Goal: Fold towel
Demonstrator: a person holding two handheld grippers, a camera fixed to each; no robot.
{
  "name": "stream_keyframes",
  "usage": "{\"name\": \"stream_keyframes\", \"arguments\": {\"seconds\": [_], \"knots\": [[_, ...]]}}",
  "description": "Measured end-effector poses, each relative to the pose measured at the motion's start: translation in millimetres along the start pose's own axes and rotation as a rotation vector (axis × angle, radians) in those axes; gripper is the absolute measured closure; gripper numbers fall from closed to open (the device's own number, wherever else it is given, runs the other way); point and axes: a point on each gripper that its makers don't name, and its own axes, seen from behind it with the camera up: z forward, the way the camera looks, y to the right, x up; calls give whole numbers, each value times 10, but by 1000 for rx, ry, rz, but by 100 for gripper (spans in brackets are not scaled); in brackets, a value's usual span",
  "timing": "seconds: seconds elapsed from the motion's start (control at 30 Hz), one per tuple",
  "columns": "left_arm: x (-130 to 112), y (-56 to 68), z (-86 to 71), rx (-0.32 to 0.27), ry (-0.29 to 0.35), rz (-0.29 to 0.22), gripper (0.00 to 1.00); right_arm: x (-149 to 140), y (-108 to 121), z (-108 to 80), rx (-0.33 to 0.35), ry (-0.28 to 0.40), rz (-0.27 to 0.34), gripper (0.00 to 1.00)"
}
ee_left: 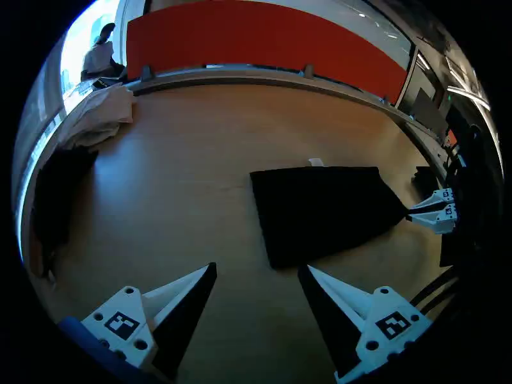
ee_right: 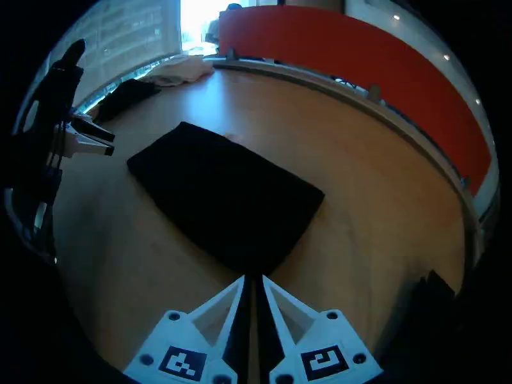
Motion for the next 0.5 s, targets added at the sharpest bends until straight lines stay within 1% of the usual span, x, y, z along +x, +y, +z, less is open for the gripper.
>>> {"name": "stream_keyframes", "arguments": {"seconds": [0.07, 0.27, 0.5], "knots": [[1, -1, -12, 1, 0, 0, 6, 64, -2, -17, -3, 11, -5, 96], [4, 4, -50, -2, -2, -13, 6, 403, -23, -108, -8, 68, -35, 96], [24, -12, -85, 8, 8, -22, 6, 887, -42, -209, -16, 134, -104, 96]]}}
